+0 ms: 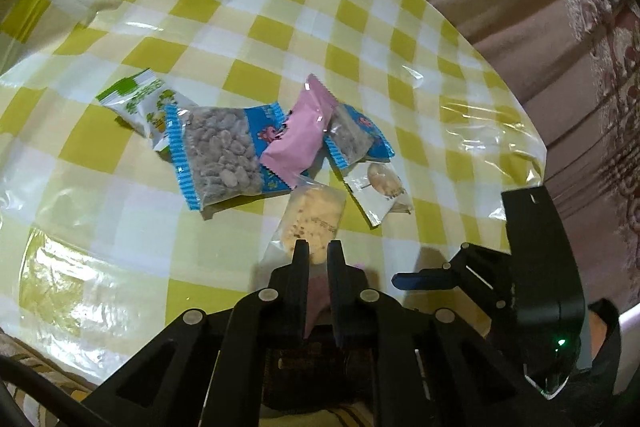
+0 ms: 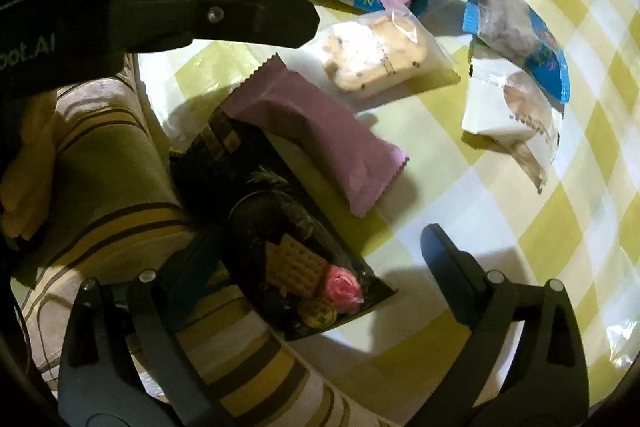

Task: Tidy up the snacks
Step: 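Grasp a pink packet with left gripper while right gripper reaches the black cracker box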

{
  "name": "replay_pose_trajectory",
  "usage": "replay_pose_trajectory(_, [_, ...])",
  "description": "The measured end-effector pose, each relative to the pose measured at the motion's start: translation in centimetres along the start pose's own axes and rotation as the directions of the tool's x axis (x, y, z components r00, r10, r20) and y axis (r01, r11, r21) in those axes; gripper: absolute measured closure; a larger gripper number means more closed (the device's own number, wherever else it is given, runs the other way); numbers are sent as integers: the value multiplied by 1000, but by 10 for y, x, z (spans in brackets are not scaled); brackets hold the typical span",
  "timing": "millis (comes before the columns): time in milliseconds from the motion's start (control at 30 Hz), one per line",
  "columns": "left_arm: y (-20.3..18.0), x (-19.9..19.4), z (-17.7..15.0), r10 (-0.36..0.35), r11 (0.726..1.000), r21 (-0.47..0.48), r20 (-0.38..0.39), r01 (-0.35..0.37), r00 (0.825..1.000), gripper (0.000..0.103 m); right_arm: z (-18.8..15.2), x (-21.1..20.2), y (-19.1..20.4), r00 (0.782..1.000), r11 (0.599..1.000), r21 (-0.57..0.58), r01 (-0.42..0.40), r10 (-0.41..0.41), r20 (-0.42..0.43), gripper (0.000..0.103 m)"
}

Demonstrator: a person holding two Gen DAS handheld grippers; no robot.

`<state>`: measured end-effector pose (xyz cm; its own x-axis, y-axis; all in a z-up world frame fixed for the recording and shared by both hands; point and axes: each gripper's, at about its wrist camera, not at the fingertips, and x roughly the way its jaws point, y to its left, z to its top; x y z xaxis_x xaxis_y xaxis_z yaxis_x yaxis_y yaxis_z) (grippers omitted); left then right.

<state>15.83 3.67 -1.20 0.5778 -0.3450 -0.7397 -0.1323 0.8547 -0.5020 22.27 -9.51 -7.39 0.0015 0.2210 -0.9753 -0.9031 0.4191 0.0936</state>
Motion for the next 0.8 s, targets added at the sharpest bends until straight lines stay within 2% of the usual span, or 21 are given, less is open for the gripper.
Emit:
replay_pose_trajectory(100, [1,0,-1,6,1000,-15,-2,-6,1000,85,0,-6,-5,999,1000,14,-10,10,37,9])
replay_pose_trajectory(167, [-1,-3,-1,15,1000,-1,4,-15,1000,60,1,-11,-4,998,1000,16,-23,22,52,20])
replay_pose_trajectory(233, [-8,-5,-2,49,998,50,8,-50,999,42,3,-14,1,998,1000,12,-27,27,61,24])
replay_pose_trajectory(300, [-14,1,-2,71,993,100,-23,-69,997,38,6,-14,3,997,999,15,-31,30,75,25])
replay_pose_trajectory(533, [-30,36,-6,125,962,263,-188,-73,974,38,-4,-21,3,993,999,32,-40,36,113,26])
replay_pose_trajectory(600, [-35,48,-8,140,952,300,-233,-66,962,49,-4,-21,3,992,999,32,-42,38,117,28])
replay_pose_trajectory(633, [-35,50,-9,126,952,301,-242,-49,962,61,-8,-19,2,992,999,33,-42,38,119,28])
replay_pose_trajectory(733, [-36,46,-9,95,954,299,-231,-22,968,68,-10,-18,1,991,998,38,-42,37,129,29])
replay_pose_trajectory(800, [-34,40,-9,73,961,277,-216,-10,974,73,-11,-19,2,990,998,39,-52,46,137,32])
